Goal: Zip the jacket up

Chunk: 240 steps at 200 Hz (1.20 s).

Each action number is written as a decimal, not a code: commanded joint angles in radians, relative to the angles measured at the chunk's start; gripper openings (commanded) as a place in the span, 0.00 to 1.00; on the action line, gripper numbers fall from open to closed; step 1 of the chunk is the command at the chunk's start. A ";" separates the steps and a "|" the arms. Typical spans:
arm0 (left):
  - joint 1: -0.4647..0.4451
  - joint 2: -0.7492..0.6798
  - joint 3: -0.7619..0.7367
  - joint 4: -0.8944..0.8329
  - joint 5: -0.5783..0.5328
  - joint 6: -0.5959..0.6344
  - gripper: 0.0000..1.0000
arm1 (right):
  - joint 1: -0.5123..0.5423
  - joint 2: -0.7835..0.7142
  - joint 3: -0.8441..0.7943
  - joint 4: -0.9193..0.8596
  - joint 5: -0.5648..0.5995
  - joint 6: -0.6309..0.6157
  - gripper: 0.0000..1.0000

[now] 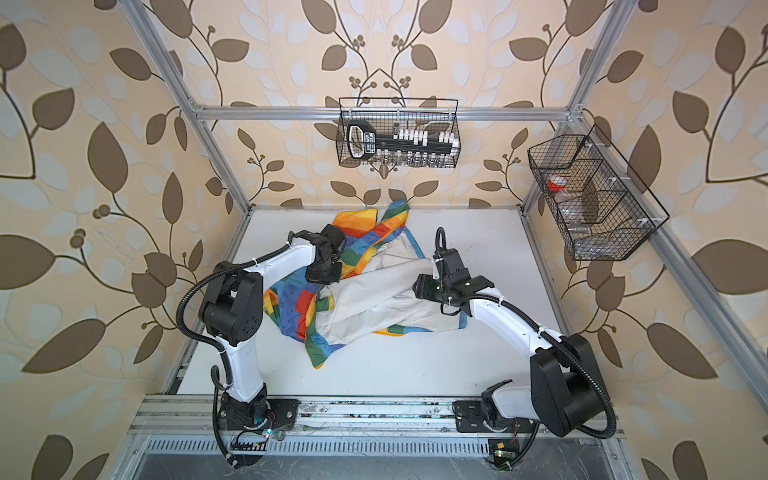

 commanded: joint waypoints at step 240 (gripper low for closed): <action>0.209 -0.222 0.127 0.109 0.251 -0.024 0.92 | -0.097 0.197 0.156 0.067 -0.165 0.032 0.68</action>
